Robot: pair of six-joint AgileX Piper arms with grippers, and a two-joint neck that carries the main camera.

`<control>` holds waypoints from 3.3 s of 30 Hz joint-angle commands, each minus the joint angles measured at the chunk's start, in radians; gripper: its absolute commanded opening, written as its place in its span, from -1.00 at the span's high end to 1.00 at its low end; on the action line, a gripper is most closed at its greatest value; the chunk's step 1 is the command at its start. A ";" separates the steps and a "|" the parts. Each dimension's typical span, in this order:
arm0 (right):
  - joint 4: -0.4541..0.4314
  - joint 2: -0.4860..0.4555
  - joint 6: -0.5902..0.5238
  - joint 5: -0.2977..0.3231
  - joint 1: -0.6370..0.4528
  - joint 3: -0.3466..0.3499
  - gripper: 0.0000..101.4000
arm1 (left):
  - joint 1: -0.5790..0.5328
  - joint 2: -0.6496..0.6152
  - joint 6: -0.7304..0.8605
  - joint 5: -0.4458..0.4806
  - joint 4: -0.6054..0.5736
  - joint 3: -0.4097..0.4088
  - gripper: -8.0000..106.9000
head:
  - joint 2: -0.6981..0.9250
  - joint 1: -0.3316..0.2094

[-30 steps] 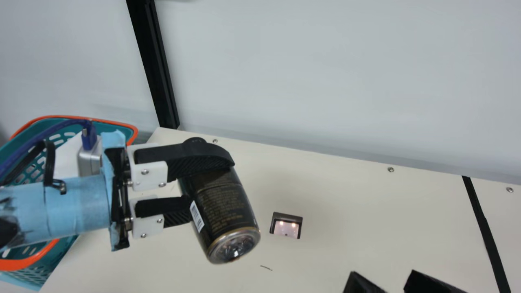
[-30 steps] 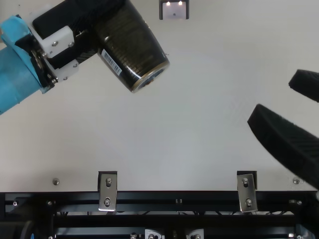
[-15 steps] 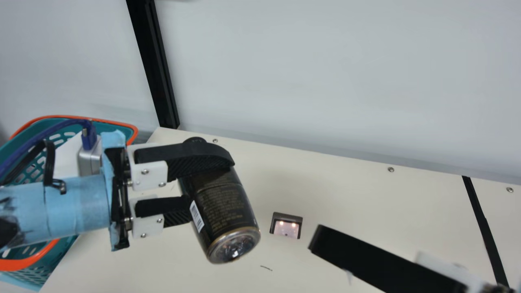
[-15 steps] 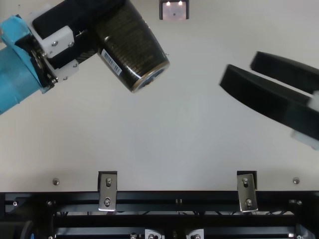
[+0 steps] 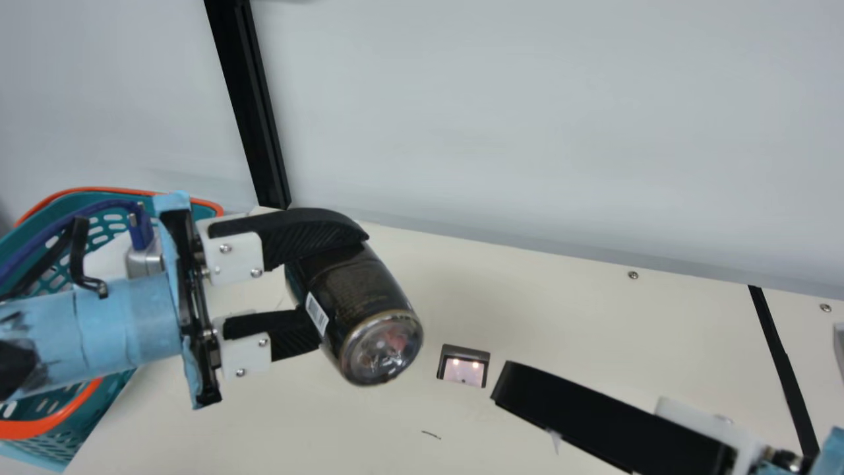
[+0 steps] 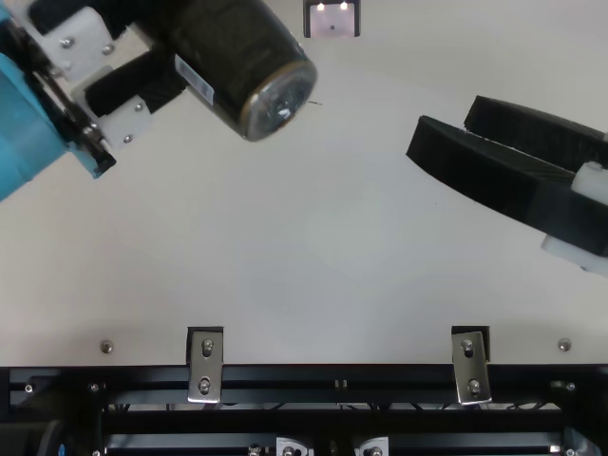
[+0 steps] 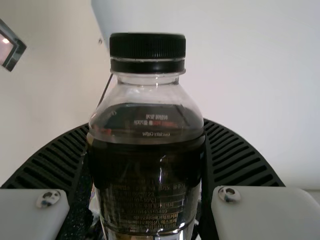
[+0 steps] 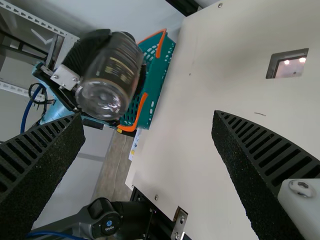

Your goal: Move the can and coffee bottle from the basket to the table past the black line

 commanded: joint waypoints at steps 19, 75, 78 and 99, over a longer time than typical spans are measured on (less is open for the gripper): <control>0.055 0.096 0.023 -0.013 0.066 -0.049 -1.00 | 0.000 0.000 -0.004 0.000 0.002 0.000 0.68 | -0.003 -0.032; 0.554 0.404 -0.058 -0.182 0.381 -0.085 -1.00 | 0.000 0.000 -0.004 0.000 0.002 0.000 0.68 | -0.003 -0.032; 0.558 0.413 -0.056 -0.190 0.393 -0.093 -1.00 | 0.000 0.000 -0.004 0.000 0.002 0.000 0.68 | -0.003 -0.032; 0.559 0.455 -0.041 -0.231 0.447 -0.130 -1.00 | 0.000 0.000 -0.004 0.000 0.002 0.000 0.68 | -0.003 -0.032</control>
